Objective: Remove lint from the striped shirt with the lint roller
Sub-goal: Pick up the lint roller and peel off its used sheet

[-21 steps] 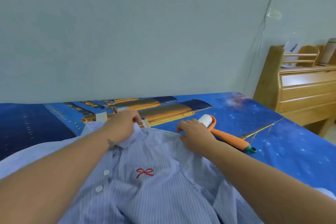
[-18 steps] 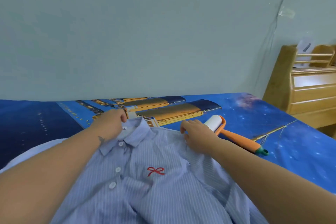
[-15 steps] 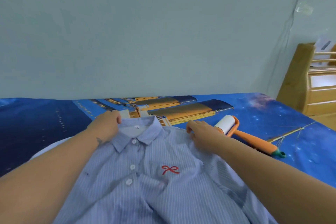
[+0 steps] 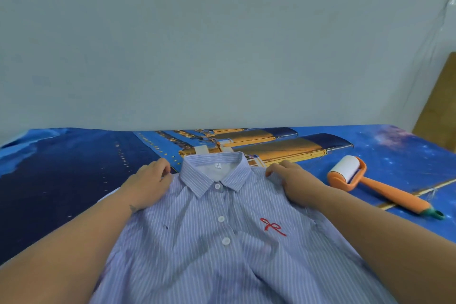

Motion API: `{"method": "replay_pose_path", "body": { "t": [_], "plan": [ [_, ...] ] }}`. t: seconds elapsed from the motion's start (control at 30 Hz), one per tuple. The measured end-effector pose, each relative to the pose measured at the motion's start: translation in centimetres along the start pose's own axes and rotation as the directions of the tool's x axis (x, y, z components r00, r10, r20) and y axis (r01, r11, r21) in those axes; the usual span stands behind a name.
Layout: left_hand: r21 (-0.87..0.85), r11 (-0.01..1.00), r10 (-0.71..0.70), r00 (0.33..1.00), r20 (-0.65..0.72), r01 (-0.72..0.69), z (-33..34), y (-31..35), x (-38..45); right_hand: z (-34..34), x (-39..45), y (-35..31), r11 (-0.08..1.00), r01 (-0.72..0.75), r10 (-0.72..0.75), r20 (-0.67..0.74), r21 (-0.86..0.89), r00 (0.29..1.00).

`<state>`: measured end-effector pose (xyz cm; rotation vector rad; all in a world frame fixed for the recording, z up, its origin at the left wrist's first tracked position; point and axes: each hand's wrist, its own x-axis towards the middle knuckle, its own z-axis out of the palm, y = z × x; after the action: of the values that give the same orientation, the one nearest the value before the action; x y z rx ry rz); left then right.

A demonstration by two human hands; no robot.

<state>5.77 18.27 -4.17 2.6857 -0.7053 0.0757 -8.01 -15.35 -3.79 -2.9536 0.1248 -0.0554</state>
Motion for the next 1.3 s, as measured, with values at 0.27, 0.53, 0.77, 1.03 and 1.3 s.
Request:
{"method": "replay_pose_path", "body": {
  "t": [0.27,0.53,0.77,1.03,1.3],
  "plan": [
    [0.048,0.989,0.138,0.99,0.033,-0.14,-0.6,-2.6,0.5,-0.3,0.4,0.6,0.939,0.133,-0.151,-0.031,-0.317,0.988],
    [0.508,0.808,0.389,0.918,-0.08,-0.298,-0.9,-2.1,4.5,-0.9,2.9,1.8,0.853,0.07,-0.152,-0.119,-0.517,0.981],
    [0.656,0.706,0.315,0.948,0.05,-0.269,-0.5,-2.1,6.8,-1.0,5.2,2.8,0.863,0.032,-0.076,-0.066,-0.504,0.995],
    [0.465,0.858,0.193,0.976,0.104,-0.219,-0.8,-1.4,6.6,-1.3,4.6,3.2,0.918,-0.005,0.0,-0.012,-0.396,1.0],
    [0.096,0.943,0.318,0.948,0.017,-0.318,-0.4,6.6,4.9,-3.9,1.3,3.8,0.977,-0.11,0.071,-0.205,-0.183,0.976]
  ]
}}
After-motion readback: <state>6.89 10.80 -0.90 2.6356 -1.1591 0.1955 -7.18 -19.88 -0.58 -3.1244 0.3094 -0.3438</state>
